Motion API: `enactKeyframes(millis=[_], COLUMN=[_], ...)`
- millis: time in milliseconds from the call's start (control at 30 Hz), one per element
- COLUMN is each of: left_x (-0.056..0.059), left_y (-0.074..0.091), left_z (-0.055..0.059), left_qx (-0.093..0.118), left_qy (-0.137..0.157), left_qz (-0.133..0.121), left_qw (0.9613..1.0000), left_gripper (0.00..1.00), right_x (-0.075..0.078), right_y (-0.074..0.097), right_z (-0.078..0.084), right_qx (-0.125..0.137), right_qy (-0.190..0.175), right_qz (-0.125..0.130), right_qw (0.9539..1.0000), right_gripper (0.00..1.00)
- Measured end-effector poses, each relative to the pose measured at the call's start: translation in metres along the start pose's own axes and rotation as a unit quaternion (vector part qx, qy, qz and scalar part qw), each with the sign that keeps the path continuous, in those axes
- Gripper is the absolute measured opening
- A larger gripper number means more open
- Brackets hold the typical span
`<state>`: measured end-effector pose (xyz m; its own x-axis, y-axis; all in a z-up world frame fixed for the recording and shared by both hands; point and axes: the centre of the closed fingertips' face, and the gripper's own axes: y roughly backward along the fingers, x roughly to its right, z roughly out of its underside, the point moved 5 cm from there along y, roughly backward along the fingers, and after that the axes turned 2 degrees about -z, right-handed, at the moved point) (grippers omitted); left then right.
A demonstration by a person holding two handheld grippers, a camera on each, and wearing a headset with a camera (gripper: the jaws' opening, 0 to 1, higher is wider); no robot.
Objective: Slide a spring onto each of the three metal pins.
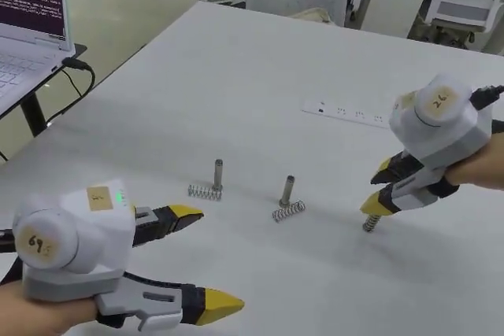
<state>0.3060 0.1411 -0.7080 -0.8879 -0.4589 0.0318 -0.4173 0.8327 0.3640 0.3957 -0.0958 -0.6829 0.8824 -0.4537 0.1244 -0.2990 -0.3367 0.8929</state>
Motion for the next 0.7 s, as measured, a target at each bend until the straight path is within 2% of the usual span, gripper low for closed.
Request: enactKeyframes(millis=[333, 700], left_x=[0.001, 0.0], left_y=[0.001, 0.006], left_z=[-0.001, 0.0], left_qx=[0.001, 0.0], left_qy=[0.0, 0.002], left_qz=[-0.002, -0.009], left_qw=[1.0, 1.0], left_gripper=[0.7, 0.69], right_x=[-0.003, -0.01], right_y=[-0.003, -0.016], right_z=[-0.015, -0.032], right_qx=[0.01, 0.013], right_qy=[0.017, 0.037], right_qz=[-0.008, -0.024], right_qw=[0.9998, 0.9989], right_gripper=[0.28, 0.28])
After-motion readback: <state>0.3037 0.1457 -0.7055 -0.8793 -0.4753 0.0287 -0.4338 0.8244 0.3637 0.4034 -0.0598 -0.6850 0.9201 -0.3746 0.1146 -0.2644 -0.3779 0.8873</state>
